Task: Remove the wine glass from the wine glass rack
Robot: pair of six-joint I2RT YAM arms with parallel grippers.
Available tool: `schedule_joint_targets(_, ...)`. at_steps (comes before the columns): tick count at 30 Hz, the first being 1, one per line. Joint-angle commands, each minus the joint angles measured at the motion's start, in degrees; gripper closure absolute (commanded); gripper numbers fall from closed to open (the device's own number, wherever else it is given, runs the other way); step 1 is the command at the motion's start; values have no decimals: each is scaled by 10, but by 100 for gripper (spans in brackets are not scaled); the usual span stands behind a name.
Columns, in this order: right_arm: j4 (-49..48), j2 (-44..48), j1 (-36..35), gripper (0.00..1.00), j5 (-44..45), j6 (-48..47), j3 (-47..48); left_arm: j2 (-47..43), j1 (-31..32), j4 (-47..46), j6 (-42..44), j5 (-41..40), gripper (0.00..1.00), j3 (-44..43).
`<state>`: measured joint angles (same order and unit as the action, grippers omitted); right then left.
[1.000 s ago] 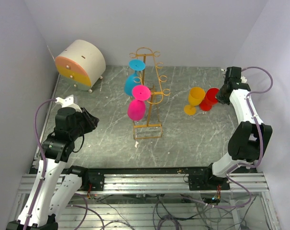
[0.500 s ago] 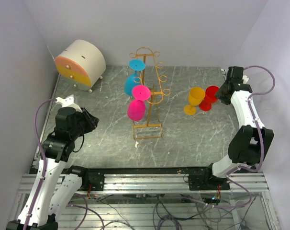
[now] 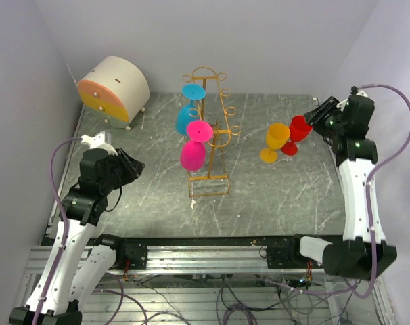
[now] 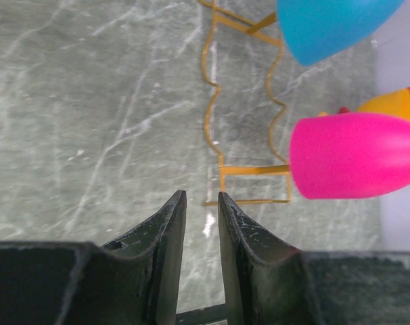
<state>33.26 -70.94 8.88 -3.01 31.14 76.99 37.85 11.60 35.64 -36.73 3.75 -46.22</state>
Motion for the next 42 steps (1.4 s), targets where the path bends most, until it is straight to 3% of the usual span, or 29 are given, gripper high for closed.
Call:
schedule_joint_targets(1,-99,65,-2,61,-223,3,-48,32,-2,-96,-72,83,62,-23)
schedule_joint_targets(6,-95,112,-8,60,-295,-3,-68,78,-2,-99,-114,126,55,-104)
schedule_joint_targets(11,-95,148,-10,60,-347,-9,-95,121,-2,-164,-186,220,51,-152)
schedule_joint_targets(16,-84,157,-11,61,-371,-21,-110,175,-2,-278,-278,325,50,-163)
schedule_joint_targets(21,-74,156,-11,61,-378,-33,-108,236,2,-291,-290,377,50,-202)
schedule_joint_targets(29,-76,156,-12,61,-383,-31,-115,273,40,-201,-227,356,51,-275)
schedule_joint_targets(42,-60,159,-12,61,-379,-47,-112,291,67,-198,-221,362,52,-265)
